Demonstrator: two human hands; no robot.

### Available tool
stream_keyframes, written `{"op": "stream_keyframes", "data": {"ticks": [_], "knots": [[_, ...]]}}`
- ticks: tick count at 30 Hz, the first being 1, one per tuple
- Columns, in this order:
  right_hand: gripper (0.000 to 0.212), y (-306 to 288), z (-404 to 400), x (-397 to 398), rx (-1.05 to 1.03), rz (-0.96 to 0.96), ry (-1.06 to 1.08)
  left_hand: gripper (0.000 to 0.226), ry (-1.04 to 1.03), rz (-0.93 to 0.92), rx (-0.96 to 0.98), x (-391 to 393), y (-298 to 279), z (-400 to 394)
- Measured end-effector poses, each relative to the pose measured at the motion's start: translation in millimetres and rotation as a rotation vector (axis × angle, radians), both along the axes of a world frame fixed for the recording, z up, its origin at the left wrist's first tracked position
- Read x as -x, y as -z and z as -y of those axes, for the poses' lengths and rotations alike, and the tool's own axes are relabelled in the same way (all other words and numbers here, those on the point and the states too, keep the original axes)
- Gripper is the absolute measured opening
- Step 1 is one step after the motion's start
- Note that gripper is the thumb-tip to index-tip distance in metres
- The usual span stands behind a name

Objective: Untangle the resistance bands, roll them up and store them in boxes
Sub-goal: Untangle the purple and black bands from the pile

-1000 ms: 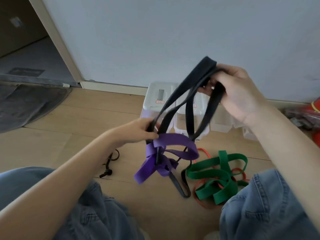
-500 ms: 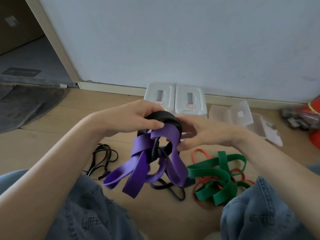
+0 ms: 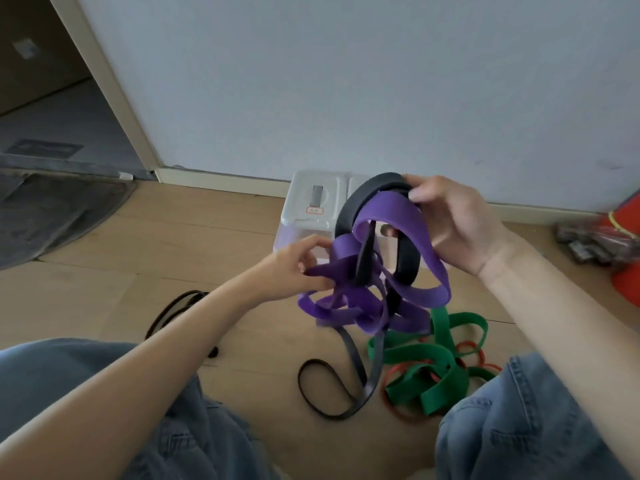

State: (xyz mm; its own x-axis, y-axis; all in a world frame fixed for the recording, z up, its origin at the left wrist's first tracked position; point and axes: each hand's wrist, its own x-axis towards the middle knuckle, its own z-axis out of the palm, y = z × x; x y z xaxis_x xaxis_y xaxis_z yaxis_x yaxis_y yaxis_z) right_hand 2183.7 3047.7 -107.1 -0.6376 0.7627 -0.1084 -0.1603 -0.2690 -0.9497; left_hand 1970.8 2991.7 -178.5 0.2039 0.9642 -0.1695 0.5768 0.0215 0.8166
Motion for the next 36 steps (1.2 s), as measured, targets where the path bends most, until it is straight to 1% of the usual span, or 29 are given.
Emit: {"op": "stream_keyframes", "data": {"ticks": [1, 2, 5, 6, 7, 9, 11, 13, 16, 18, 19, 22, 24, 26, 28, 30, 32, 33, 34, 36], "knots": [[0.015, -1, -1, -2, 0.000, 0.067, 0.033, 0.032, -0.037, -0.013, -0.023, 6, -3, -2], [0.020, -1, -2, -3, -0.040, 0.176, 0.098, 0.030, -0.067, -0.018, -0.045, 11, -5, -4], [0.032, 3, -9, -9, -0.320, 0.601, 0.392, 0.025, -0.082, -0.015, -0.090, 20, -19, -2], [0.032, 5, -12, -10, -0.396, 0.708, 0.442, 0.025, -0.096, 0.014, -0.105, 22, -25, 0], [0.031, 8, -16, -10, -0.460, 0.801, 0.445, 0.024, -0.116, 0.053, -0.125, 23, -31, 1], [0.027, 14, -18, -9, -0.554, 0.970, 0.347, 0.019, -0.142, 0.116, -0.162, 25, -43, 2], [0.027, 19, -19, -6, -0.613, 1.050, 0.212, 0.013, -0.161, 0.170, -0.202, 27, -53, 3], [0.031, 23, -18, 0, -0.637, 1.014, 0.158, 0.011, -0.209, 0.270, -0.204, 29, -62, 3], [0.039, 23, -16, 8, -0.644, 0.883, 0.163, 0.014, -0.266, 0.537, -0.139, 34, -70, 1], [0.042, 23, -13, 12, -0.643, 0.815, 0.148, 0.010, -0.280, 0.707, -0.131, 36, -74, -1], [0.043, 24, -11, 15, -0.648, 0.817, 0.129, 0.008, -0.276, 0.763, -0.131, 35, -75, -3], [0.045, 30, -5, 23, -0.654, 0.901, 0.053, 0.009, -0.238, 0.887, -0.114, 34, -76, -5], [0.045, 33, -3, 24, -0.585, 0.901, 0.009, 0.011, -0.250, 0.981, -0.074, 35, -74, -5], [0.045, 35, -5, 23, -0.560, 0.911, 0.026, 0.012, -0.286, 1.058, -0.035, 35, -73, -4], [0.046, 34, -9, 22, -0.625, 0.957, 0.114, 0.012, -0.316, 1.064, -0.019, 37, -74, -4], [0.043, 32, -13, 23, -0.704, 0.956, 0.229, 0.014, -0.325, 0.968, -0.030, 37, -75, -3], [0.031, 30, -18, 25, -0.748, 0.931, 0.338, 0.017, -0.332, 0.858, -0.057, 35, -74, -2], [0.025, 29, -19, 26, -0.747, 0.902, 0.360, 0.016, -0.337, 0.825, -0.068, 34, -74, -1], [0.023, 27, -18, 26, -0.736, 0.857, 0.350, 0.014, -0.338, 0.810, -0.077, 34, -74, 0], [0.021, 23, -14, 29, -0.675, 0.708, 0.263, 0.010, -0.337, 0.812, -0.087, 33, -74, 0]]}}
